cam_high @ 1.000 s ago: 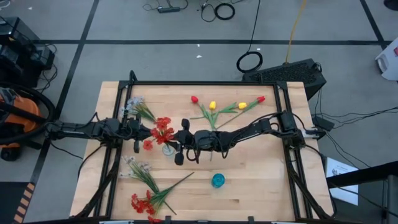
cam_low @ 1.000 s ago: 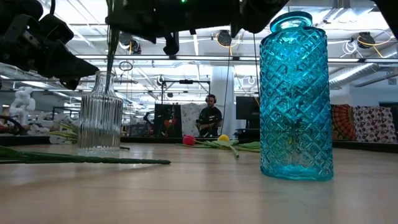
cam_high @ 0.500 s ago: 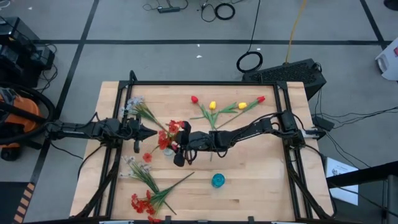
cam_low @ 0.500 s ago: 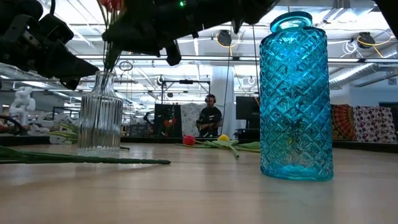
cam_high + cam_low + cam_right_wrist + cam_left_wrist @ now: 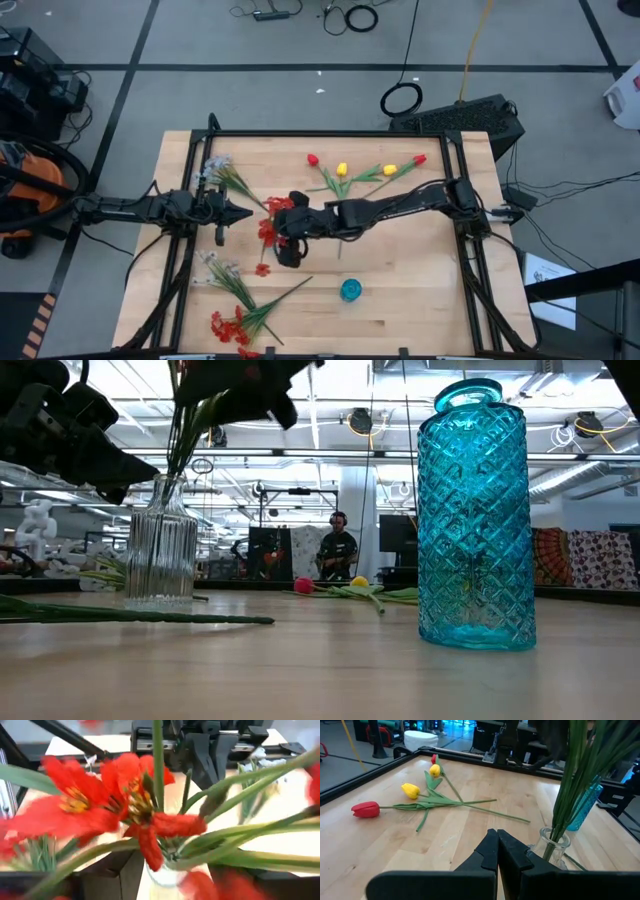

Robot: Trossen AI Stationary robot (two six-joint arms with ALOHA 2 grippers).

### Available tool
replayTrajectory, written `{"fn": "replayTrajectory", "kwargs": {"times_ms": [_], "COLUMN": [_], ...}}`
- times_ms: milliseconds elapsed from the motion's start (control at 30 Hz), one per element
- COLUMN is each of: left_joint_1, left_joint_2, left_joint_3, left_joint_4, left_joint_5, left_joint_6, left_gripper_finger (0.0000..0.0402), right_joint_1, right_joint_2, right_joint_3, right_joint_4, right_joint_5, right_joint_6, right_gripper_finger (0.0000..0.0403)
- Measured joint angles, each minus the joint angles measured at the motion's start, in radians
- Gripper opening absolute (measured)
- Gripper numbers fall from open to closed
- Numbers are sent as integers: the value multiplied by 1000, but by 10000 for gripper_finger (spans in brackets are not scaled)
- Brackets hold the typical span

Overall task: Sort flowers into vase by color
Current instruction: Put the right orange flowers into the transparent vase, then put the top white flowers into the blue vase

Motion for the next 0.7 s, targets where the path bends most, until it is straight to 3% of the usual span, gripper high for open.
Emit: {"fn": "replayTrajectory", "kwargs": {"times_ms": [233, 700], "left_joint_1": [0, 0], "left_joint_2": [0, 0], "left_joint_3": [0, 0], "left_joint_4": [0, 0], "left_joint_5": [0, 0], "left_joint_6": [0, 0], "left_gripper_finger": [6, 6], "right_joint_1": [0, 42], "right_joint_2": [0, 0], "right_joint_3": [182, 438], "right_joint_4": [-353, -936], "right_joint_5": [-1, -43], "right_joint_6": [18, 382], "right_gripper_finger": [196, 196]}}
